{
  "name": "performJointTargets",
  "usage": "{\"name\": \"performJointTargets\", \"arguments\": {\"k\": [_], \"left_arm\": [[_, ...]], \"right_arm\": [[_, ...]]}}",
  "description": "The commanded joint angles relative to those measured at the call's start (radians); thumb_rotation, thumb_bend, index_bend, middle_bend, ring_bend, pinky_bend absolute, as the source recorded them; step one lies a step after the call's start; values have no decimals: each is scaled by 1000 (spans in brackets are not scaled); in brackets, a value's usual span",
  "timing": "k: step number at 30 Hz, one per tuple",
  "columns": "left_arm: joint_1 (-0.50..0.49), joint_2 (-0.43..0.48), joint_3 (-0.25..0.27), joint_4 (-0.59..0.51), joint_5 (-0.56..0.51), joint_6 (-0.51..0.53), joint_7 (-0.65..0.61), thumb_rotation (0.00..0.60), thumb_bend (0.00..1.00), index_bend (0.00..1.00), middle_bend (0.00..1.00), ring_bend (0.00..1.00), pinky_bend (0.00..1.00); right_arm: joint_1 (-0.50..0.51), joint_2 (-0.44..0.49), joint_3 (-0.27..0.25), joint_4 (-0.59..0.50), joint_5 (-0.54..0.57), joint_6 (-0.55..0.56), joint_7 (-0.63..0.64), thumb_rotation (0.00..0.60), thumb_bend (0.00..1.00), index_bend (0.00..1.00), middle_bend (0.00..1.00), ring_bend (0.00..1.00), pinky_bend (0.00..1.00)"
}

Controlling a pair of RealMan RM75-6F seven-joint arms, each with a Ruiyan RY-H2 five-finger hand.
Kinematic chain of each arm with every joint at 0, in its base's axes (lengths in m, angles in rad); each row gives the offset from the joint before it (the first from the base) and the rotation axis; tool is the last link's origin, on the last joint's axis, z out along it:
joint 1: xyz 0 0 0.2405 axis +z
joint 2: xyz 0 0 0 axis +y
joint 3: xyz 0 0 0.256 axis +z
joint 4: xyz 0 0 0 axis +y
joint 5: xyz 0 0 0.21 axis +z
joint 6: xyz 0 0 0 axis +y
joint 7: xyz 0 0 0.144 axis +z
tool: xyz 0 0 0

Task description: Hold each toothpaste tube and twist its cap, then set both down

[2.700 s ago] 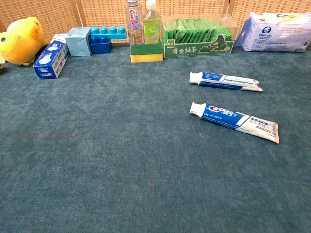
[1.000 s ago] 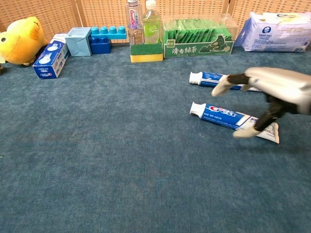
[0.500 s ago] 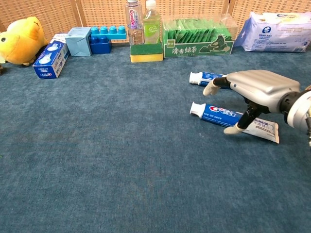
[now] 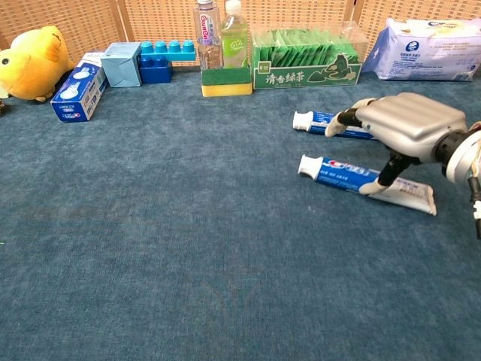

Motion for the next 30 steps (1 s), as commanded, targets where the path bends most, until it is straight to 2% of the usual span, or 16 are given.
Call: {"name": "performJointTargets", "arguments": {"k": [1,8,14,23,30], "left_arm": [[2,-1,1,1,1,1,-1,600,347,212,97,63,65],[3,-5,2,5,5,5,-4,600,348,212,97,63,64],[0,-8,2,11,2,-2,-11,600,347,212,97,62,64],[-10,-8,-5,31,-3,-14,-32,600,348,212,96,63,64],[-13,-11,-6,49,-7,-20,-52,600,347,212,97,63,64]], "right_arm": [[9,7,10,34,1,2,9,600,188,214,236,115,186],[18,34,15,36,19,-11,7,600,189,219,239,115,185],[15,61,7,-56,69,-42,13,600,190,219,239,115,189],[53,78,20,-155,252,-88,-97,600,228,224,241,115,228],[86,60,23,-152,340,-55,-176,600,236,228,241,110,227]]}}
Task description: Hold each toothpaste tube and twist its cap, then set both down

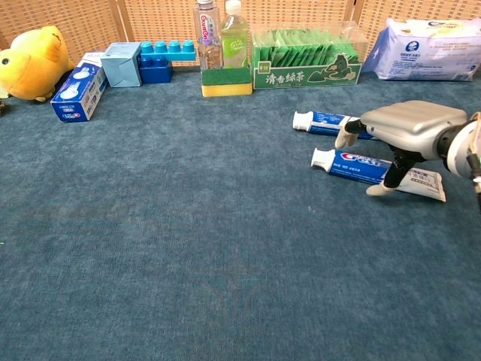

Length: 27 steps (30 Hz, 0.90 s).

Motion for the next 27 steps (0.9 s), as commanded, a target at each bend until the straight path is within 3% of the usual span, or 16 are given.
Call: {"name": "performJointTargets", "arguments": {"k": [1,16,27], "left_arm": [[0,0,0,4,-2,-1,-5,600,347,212,97,63,64],[13,14,6,1,16,23,-12,600,348,212,94,63,64],[11,14,7,-8,21,21,-2,600,348,212,90,63,64]], "right_arm": [[14,-10,-2,10,13,23,-25,600,239,228,241,107,225],[3,19,-89,99,-113,53,23,598,260,221,234,79,206],[-5,54,-99,161,-157,34,91,596,263,222,233,76,202]]}}
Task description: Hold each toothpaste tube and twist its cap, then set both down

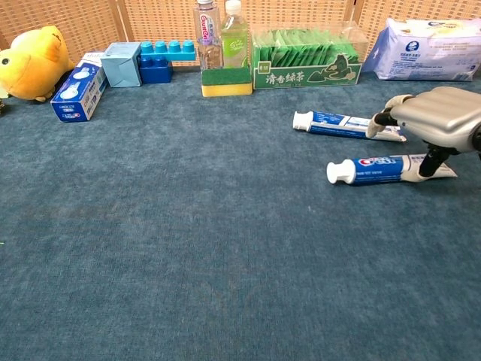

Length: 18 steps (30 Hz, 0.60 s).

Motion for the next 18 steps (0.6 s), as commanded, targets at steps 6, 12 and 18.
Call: {"name": "performJointTargets", "arguments": {"k": [6,12,18], "left_arm": [[-1,0,1,-7,2,-1,5,600,349,212,88,63,64],[-1,0,3,-4,5,-3,-1,600,348,212,88,63,64],[0,-2,4,5,2,-5,-12,600,347,212,87,63,64]], "right_arm": [[-4,32,6,-42,10,-17,24,599,270,240,234,76,202],[12,43,14,-87,59,-45,-4,599,301,290,238,88,203],[38,39,25,-105,111,-62,-37,600,328,333,242,93,206]]}}
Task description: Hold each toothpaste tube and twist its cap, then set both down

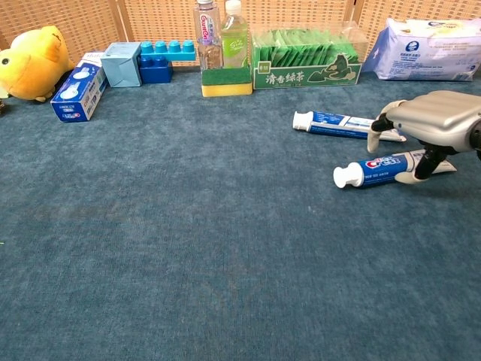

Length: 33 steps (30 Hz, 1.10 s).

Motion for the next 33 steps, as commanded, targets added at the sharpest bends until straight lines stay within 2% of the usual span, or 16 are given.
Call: {"name": "performJointTargets", "arguments": {"k": [1,9,17,33], "left_arm": [[1,0,1,3,-1,0,-3,600,347,212,87,63,64],[0,-2,1,10,-2,-4,-9,600,347,212,85,63,65],[1,-3,2,11,0,-3,-7,600,347,212,84,63,64],[1,2,1,1,9,4,-2,600,348,213,83,63,64]], "right_arm": [[16,-1,6,-9,23,-8,-19,600,331,344,243,94,206],[38,-5,4,-22,83,-13,-50,600,334,358,248,96,209],[68,-21,4,-6,131,-26,-68,600,346,425,263,120,220],[72,1,-18,-2,137,-6,-46,600,350,377,264,126,222]]}}
